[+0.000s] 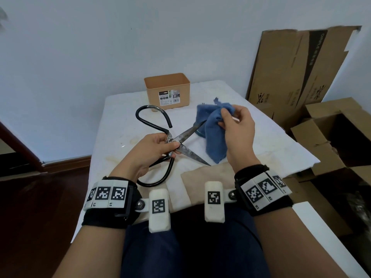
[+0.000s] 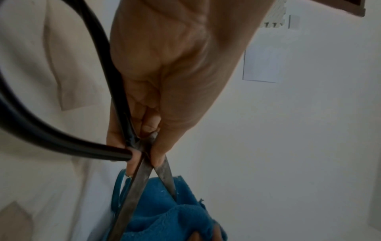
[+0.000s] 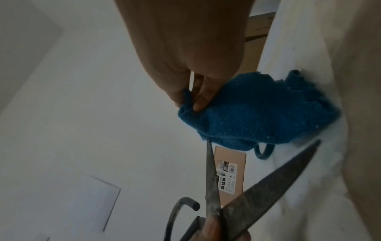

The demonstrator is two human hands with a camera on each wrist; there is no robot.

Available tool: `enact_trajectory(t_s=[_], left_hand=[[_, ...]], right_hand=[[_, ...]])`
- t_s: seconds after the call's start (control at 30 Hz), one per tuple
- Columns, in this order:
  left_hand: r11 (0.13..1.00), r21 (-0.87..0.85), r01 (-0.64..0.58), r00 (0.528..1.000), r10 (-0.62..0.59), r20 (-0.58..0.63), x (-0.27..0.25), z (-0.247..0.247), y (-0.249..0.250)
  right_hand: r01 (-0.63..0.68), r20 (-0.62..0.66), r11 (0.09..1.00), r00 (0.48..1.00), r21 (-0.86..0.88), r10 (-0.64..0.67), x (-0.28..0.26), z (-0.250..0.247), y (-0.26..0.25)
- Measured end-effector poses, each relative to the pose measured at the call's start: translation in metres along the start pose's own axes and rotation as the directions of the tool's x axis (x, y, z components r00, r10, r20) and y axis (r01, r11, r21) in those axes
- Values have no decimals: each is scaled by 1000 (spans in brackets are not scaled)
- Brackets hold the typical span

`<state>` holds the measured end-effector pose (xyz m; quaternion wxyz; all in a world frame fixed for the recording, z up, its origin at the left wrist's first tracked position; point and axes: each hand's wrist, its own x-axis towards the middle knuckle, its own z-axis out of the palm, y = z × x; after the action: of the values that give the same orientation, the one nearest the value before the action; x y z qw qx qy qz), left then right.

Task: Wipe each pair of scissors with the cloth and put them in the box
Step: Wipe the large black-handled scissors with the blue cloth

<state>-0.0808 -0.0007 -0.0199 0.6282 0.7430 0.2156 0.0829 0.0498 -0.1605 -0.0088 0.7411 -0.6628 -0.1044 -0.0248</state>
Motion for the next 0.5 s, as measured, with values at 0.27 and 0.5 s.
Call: enact_trajectory(t_s=[0.27, 0.5], left_hand=[[1000, 25, -7, 999, 8, -36, 4, 3, 8], [1000, 13, -5, 1000, 5, -13, 0, 3, 10]], right_hand=[[368, 516, 864, 843, -345, -152, -9, 16, -7], [532, 643, 611, 764, -586, -49, -5, 19, -1]])
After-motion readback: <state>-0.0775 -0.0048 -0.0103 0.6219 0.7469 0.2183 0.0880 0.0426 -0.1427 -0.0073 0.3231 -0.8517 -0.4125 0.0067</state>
